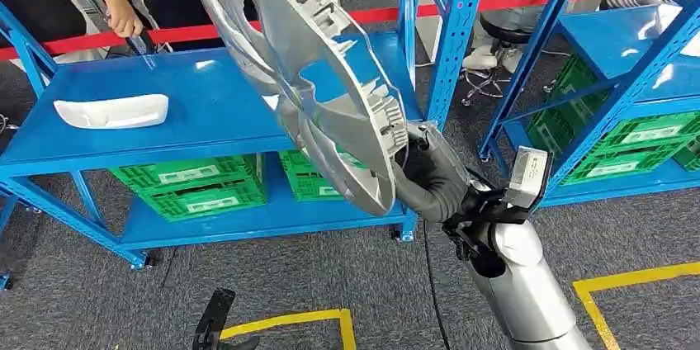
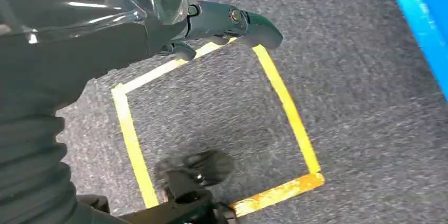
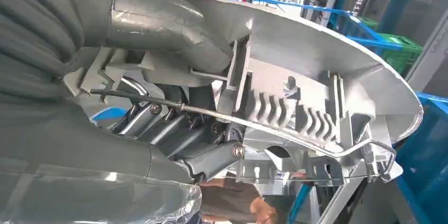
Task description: Take the parts from the cabinet and place them on the table.
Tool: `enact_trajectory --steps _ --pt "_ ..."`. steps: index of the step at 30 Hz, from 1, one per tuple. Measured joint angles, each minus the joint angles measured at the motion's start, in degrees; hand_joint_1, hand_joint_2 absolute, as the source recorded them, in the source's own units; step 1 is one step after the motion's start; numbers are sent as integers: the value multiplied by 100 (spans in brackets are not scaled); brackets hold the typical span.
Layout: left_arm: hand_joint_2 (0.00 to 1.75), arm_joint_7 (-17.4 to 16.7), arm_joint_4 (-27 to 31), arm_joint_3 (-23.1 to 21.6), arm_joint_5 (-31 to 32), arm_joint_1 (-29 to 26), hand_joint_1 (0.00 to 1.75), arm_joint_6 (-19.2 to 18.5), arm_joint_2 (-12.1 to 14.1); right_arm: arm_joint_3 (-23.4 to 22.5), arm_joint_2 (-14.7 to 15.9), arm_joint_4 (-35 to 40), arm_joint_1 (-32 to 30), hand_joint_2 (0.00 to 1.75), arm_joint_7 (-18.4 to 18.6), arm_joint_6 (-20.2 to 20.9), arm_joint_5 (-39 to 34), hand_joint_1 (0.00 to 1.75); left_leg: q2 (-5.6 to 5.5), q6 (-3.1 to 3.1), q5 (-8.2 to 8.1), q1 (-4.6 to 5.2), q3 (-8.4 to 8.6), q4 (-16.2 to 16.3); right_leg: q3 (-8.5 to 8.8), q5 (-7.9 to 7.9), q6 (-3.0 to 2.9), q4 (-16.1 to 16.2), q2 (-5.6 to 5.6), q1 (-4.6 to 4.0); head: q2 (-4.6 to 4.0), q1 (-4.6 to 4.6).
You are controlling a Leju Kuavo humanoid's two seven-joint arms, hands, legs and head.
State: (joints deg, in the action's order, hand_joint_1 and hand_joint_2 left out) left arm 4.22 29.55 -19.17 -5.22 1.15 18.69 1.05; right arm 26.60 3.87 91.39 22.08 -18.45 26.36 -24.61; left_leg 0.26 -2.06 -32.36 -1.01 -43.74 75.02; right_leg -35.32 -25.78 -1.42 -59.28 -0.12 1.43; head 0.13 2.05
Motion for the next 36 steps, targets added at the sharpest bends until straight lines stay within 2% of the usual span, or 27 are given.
enact_trajectory --steps 2,4,5,6,9,10,12,13,14,15,17,18,19,20,21,22,24,25,27,29,30,31,32,33,34,35,36 --pt "175 0 -11 2 0 3 0 2 0 2 0 0 -4 175 2 0 -4 175 -4 36 249 2 320 -191 -151 121 17 0 7 -20 0 2" --pt "175 2 -13 4 0 19 0 2 0 0 -2 2 -1 175 2 2 -9 175 -33 155 482 29 1053 -1089 -267 237 35 5 18 -44 0 2" --pt "175 4 -13 11 0 44 0 2 15 0 -13 4 -2 175 0 2 -13 175 -45 254 229 57 1384 -1625 -294 293 61 11 14 -29 0 0" --pt "175 13 -13 15 0 50 0 2 9 0 -13 4 2 175 2 4 -13 175 -23 225 226 83 1472 -1737 -295 350 108 39 7 -35 0 -13" --pt "175 17 -24 24 0 48 0 4 20 2 -31 4 2 175 2 4 -20 175 -32 366 411 170 1402 -1799 -274 536 238 166 -6 23 0 20" --pt "175 17 -26 24 0 52 0 4 24 2 -31 2 4 175 2 4 -20 175 -12 432 600 88 1443 -2003 -307 552 242 166 -4 -12 0 13" --pt "175 24 -26 26 -2 80 0 7 4 -2 -20 2 22 175 2 4 -22 175 12 491 808 111 1277 -2068 -514 -43 107 -299 11 -30 0 0" --pt "175 24 -26 26 -2 78 0 7 -9 -2 -17 2 18 175 5 4 -24 175 12 471 873 113 1185 -2067 -596 -340 70 -677 10 -24 0 -4" --pt "175 26 -30 24 -2 73 0 4 -20 0 -11 2 7 175 9 4 -24 175 14 469 952 122 1082 -2063 -701 -571 71 -1095 9 -21 0 6" --pt "175 28 -33 24 -4 70 0 4 -30 0 -7 2 1 175 11 4 -24 175 15 462 1028 123 976 -2054 -731 -639 121 -1427 10 -21 0 0" --pt "175 37 -33 24 -7 64 0 9 -44 0 2 2 1 175 24 4 -24 175 13 433 1158 118 754 -2037 -549 -354 292 -1525 9 1 0 0" --pt "175 44 -33 26 -7 60 0 20 -50 0 2 2 1 175 31 4 -24 175 15 406 1223 113 643 -2012 -305 -142 369 -1264 6 15 0 0" --pt "175 50 -33 24 0 60 0 22 -52 0 2 2 5 175 35 4 -26 175 13 376 1275 104 533 -1958 -6 -60 401 -917 3 26 0 0" --pt "175 52 -33 26 2 62 0 28 -50 0 0 2 14 175 39 4 -26 175 8 335 1313 104 437 -1861 368 -259 346 -407 3 34 0 2" --pt "175 57 -33 28 9 60 0 42 -50 2 -13 6 16 175 48 4 -24 175 12 305 1327 132 328 -1774 728 -576 259 132 24 -20 0 2" --pt "175 66 -33 28 24 50 0 55 -48 0 -11 6 7 175 53 2 -31 175 19 267 1372 132 308 -1755 646 -613 179 117 16 -26 0 29" --pt "175 65 -33 28 50 17 0 66 -50 2 -9 6 -10 175 66 -4 -30 175 21 205 1461 91 307 -1783 593 -569 92 110 15 -63 0 29" --pt "175 63 -33 31 57 -7 0 70 -37 2 -9 6 -9 175 74 -4 -31 175 24 188 1493 65 285 -1780 575 -511 25 126 8 0 0 20" --pt "175 50 -33 31 70 -30 0 70 -42 4 -17 6 0 175 83 -7 -35 175 -7 101 1027 45 163 -1432 572 -427 -42 124 1 -4 0 57" --pt "175 44 -33 33 87 -30 0 70 -39 4 -26 6 -3 175 90 -13 -35 175 -4 29 500 18 -145 -499 503 -362 -51 120 2 -14 0 59" --pt "175 37 -33 33 90 -32 0 70 -39 4 -26 6 -5 175 94 -17 -35 175 -4 15 373 18 -264 -106 470 -338 -39 119 3 -20 0 59" --pt "175 31 -33 33 96 -33 0 68 -39 7 -26 4 -7 175 99 -20 -35 175 -4 19 385 18 -258 11 446 -321 -29 118 6 -23 0 61" --pt "175 26 -33 33 98 -33 0 66 -39 7 -26 4 -7 175 101 -20 -35 175 -5 34 490 19 -111 -145 433 -305 -22 118 10 -28 0 63" --pt "175 24 -33 33 101 -33 0 64 -39 9 -26 4 -6 175 101 -20 -35 175 -8 64 659 23 153 -517 433 -298 -23 118 10 -37 0 61" --pt "175 24 -33 33 101 -32 0 61 -39 9 -28 4 -2 175 101 -20 -35 175 -24 130 866 38 545 -1124 442 -296 -19 118 12 -51 0 63" --pt "175 24 -33 33 103 -30 0 61 -31 9 -31 4 1 175 101 -20 -37 175 -61 207 918 57 801 -1541 448 -295 -17 121 14 -42 0 61" --pt "175 24 -33 35 103 -24 0 57 -4 9 -35 4 16 175 101 -20 -37 175 -63 278 790 81 904 -1685 409 -268 28 131 10 -54 0 41"
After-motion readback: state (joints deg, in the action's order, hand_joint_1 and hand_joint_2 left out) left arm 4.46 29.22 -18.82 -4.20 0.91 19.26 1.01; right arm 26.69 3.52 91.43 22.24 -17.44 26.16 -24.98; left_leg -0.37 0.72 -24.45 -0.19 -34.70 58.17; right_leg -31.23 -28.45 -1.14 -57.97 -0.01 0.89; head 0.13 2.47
